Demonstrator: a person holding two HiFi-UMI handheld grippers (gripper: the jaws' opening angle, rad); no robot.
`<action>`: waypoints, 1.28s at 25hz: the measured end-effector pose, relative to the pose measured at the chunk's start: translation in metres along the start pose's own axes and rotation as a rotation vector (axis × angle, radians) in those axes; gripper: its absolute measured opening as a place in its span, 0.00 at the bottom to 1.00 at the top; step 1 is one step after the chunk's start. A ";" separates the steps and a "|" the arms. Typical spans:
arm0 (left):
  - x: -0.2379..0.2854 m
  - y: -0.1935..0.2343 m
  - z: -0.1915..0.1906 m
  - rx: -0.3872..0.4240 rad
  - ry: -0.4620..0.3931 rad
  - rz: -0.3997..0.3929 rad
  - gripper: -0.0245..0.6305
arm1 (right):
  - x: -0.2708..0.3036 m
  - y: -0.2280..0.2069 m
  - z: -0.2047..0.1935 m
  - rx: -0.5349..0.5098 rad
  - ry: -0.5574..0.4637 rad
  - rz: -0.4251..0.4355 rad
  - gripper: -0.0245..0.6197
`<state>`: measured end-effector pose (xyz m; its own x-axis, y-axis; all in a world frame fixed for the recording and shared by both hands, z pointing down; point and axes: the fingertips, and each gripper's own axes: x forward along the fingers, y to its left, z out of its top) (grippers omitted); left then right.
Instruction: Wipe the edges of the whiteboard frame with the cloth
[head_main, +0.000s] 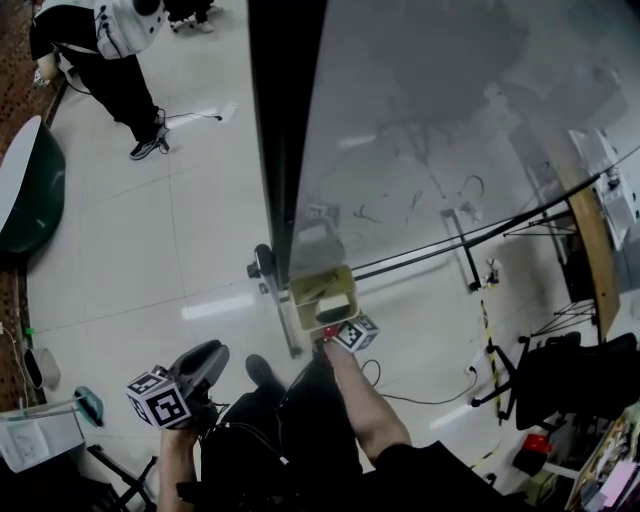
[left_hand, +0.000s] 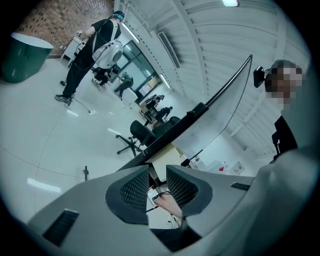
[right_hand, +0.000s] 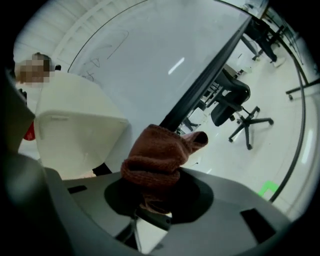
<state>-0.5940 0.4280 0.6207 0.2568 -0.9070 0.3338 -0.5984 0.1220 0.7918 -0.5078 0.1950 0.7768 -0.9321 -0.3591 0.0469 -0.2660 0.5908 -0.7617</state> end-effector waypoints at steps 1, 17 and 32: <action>0.001 -0.002 0.000 0.000 0.004 -0.005 0.19 | 0.003 0.006 -0.004 0.023 -0.004 0.015 0.25; -0.014 -0.008 0.003 0.030 0.003 -0.066 0.19 | 0.018 0.052 -0.037 0.171 0.018 0.000 0.24; -0.002 -0.006 0.036 0.039 -0.078 -0.105 0.19 | -0.007 0.145 -0.100 0.401 0.194 0.010 0.24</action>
<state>-0.6181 0.4144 0.5971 0.2608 -0.9426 0.2084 -0.6011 0.0104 0.7991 -0.5646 0.3548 0.7307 -0.9732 -0.1901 0.1295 -0.1760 0.2530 -0.9513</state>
